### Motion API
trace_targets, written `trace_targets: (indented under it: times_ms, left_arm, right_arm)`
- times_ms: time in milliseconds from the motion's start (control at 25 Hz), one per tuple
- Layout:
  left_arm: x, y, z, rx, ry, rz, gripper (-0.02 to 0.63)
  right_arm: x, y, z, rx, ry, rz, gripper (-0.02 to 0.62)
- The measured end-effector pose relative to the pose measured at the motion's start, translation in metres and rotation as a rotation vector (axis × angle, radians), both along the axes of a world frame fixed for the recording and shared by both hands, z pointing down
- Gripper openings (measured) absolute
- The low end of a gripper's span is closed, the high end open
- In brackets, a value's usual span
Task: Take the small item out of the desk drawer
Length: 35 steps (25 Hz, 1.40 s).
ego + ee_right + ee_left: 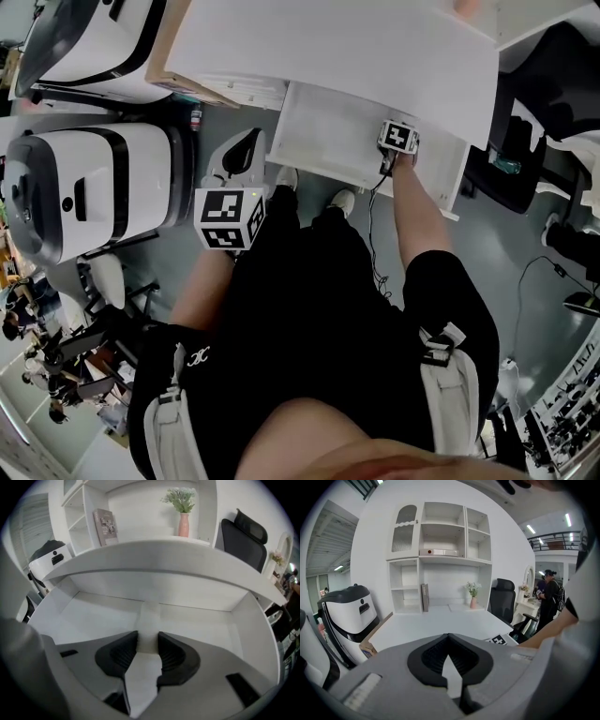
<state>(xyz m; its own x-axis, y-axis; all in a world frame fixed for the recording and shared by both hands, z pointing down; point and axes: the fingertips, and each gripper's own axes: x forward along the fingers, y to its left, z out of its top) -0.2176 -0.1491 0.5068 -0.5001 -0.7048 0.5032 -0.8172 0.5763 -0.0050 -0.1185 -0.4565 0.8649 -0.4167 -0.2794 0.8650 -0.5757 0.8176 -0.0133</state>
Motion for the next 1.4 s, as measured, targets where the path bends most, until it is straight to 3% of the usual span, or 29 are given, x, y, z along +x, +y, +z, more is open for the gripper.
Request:
trace_targets:
  times_ms: [360,600,1120,1280,1400]
  left_arm:
    - [0.003,-0.012,0.000,0.048,0.022,0.035,0.014]
    - [0.002,-0.022,-0.006,0.104,0.037,0.066,0.015]
    - [0.001,-0.061,-0.030,0.214,0.061,0.200,0.015]
    - [0.000,-0.080,-0.047,0.247,0.030,0.261,0.015]
    - [0.001,-0.095,-0.061,0.270,0.009,0.307,0.015]
  right_arm:
    - [-0.004,0.061,-0.034,0.107,0.029,-0.465,0.124]
    - [-0.006,0.098,-0.078,0.152,-0.053,-0.607,0.118]
    - [-0.030,0.125,-0.290,0.334,-0.570,-0.435,0.112]
    - [-0.021,0.110,-0.354,0.429,-0.684,-0.334,0.112]
    - [-0.005,0.093,-0.401,0.494,-0.764,-0.206,0.112]
